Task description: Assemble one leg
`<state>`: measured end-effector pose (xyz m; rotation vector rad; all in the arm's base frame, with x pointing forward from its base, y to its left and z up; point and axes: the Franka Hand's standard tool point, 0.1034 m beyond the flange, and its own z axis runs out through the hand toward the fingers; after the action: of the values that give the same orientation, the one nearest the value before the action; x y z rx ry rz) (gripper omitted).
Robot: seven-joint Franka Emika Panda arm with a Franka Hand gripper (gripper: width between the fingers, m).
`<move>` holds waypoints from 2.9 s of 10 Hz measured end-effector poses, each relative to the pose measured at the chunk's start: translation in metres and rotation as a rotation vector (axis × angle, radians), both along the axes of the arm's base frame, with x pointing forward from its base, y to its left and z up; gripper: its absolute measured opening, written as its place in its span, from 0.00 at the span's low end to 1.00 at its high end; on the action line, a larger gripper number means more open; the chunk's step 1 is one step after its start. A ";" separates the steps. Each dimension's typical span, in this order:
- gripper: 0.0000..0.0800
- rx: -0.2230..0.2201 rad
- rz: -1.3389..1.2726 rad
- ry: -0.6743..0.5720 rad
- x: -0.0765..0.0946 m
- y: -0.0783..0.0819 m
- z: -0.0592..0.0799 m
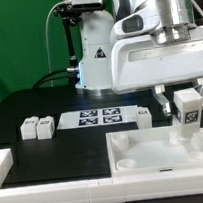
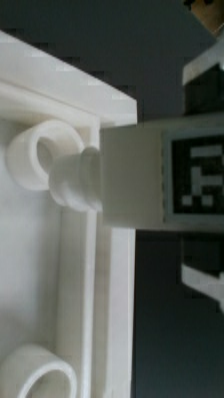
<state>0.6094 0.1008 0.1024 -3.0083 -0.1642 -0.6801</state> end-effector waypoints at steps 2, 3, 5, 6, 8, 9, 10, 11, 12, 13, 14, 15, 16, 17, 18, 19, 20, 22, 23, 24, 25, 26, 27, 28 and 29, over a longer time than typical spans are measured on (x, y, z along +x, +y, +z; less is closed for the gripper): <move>0.36 0.002 -0.001 -0.023 0.001 0.000 0.000; 0.36 0.002 -0.002 -0.025 0.001 0.000 -0.001; 0.36 0.014 -0.009 -0.180 0.005 -0.003 0.003; 0.36 0.013 -0.008 -0.208 -0.002 -0.004 -0.008; 0.36 0.010 -0.008 -0.146 -0.008 -0.001 -0.019; 0.36 0.009 -0.002 -0.144 -0.009 0.001 -0.020; 0.36 0.011 -0.004 -0.142 -0.009 0.003 -0.020; 0.36 0.012 -0.001 -0.141 -0.009 0.005 -0.020; 0.36 0.013 0.002 -0.141 -0.009 0.008 -0.020; 0.36 0.013 0.005 -0.142 -0.009 0.010 -0.020; 0.36 0.014 0.008 -0.144 -0.008 0.012 -0.020; 0.36 0.016 0.010 -0.146 -0.006 0.014 -0.020; 0.36 0.017 0.011 -0.148 -0.005 0.015 -0.021; 0.36 0.018 0.013 -0.156 -0.004 0.017 -0.022; 0.36 0.019 0.014 -0.155 -0.003 0.018 -0.025; 0.36 0.017 0.014 -0.142 -0.006 0.017 -0.033; 0.36 0.017 0.013 -0.145 -0.006 0.017 -0.034; 0.36 0.016 0.015 -0.147 -0.006 0.017 -0.034; 0.36 0.015 0.016 -0.150 -0.006 0.017 -0.034; 0.36 0.013 0.018 -0.164 -0.006 0.015 -0.035; 0.36 0.011 0.022 -0.163 -0.009 0.015 -0.037; 0.36 0.007 0.028 -0.156 -0.009 0.015 -0.037; 0.36 0.004 0.030 -0.121 -0.010 0.015 -0.040; 0.47 0.004 0.030 -0.120 -0.011 0.015 -0.041; 0.64 0.004 0.031 -0.118 -0.011 0.015 -0.041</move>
Offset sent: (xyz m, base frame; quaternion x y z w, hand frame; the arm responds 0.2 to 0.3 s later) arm 0.0000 0.0000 0.0000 0.0000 0.0899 0.0000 0.9960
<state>0.5986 0.1158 0.0615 -2.9562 -0.2133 -0.8543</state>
